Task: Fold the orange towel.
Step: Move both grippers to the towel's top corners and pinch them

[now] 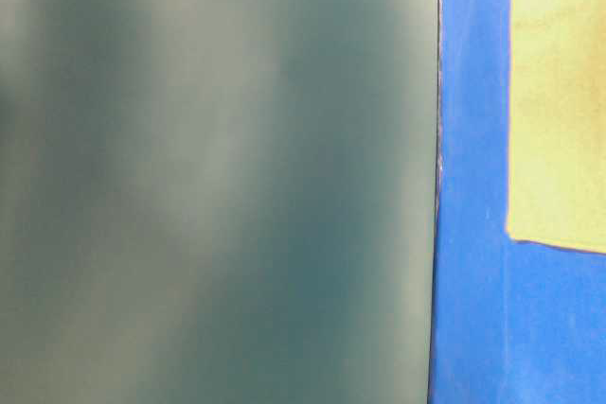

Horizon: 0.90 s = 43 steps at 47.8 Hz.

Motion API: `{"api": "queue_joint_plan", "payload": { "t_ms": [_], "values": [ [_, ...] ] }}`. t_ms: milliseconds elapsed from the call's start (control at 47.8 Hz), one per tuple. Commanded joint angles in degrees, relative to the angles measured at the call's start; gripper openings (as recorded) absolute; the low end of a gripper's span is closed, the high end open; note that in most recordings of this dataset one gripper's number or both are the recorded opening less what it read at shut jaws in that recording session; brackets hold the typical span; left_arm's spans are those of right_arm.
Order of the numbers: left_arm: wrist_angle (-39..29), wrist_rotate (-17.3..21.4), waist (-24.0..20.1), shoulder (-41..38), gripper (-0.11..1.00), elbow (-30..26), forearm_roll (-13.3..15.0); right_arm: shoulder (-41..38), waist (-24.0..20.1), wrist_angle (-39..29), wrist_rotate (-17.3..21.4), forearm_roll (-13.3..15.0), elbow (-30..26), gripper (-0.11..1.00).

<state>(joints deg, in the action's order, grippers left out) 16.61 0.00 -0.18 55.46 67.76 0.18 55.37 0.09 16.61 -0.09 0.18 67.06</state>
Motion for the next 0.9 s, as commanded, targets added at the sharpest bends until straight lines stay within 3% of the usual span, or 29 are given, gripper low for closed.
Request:
{"api": "queue_joint_plan", "payload": {
  "t_ms": [0, 167, 272, 418, 690, 795, 879],
  "values": [
    [0.53, -0.26, -1.23, -1.49, 0.01, -1.67, 1.23, -0.53, 0.35, 0.44, 0.26, -0.35, -1.14, 0.02],
    [0.7, 0.0, -2.72, -4.22, 0.01, -2.72, 1.23, -0.53, 1.41, -0.7, 0.35, -0.35, -1.67, 0.02],
    [1.05, -0.35, -4.48, -7.21, 0.01, -3.69, 1.32, -0.44, 4.22, -4.04, 1.23, -1.05, -1.76, 0.02],
    [3.34, -1.58, -7.03, -13.71, 0.01, -5.01, 1.76, -0.7, 10.55, -9.23, 2.9, -2.64, -1.49, 0.02],
    [4.92, -4.57, -13.27, -27.69, 0.03, -9.93, 1.67, -2.46, 22.94, -16.96, 5.19, -2.81, -0.88, 0.02],
    [5.27, -5.27, -15.38, -33.93, 0.26, -12.83, 1.76, -5.1, 27.6, -18.98, 6.15, -2.9, -0.18, 0.02],
    [5.27, -5.36, -16.52, -39.2, 0.54, -15.38, 1.67, -8.44, 30.85, -19.78, 6.94, -2.9, 0.62, 0.06]
  ]
}}
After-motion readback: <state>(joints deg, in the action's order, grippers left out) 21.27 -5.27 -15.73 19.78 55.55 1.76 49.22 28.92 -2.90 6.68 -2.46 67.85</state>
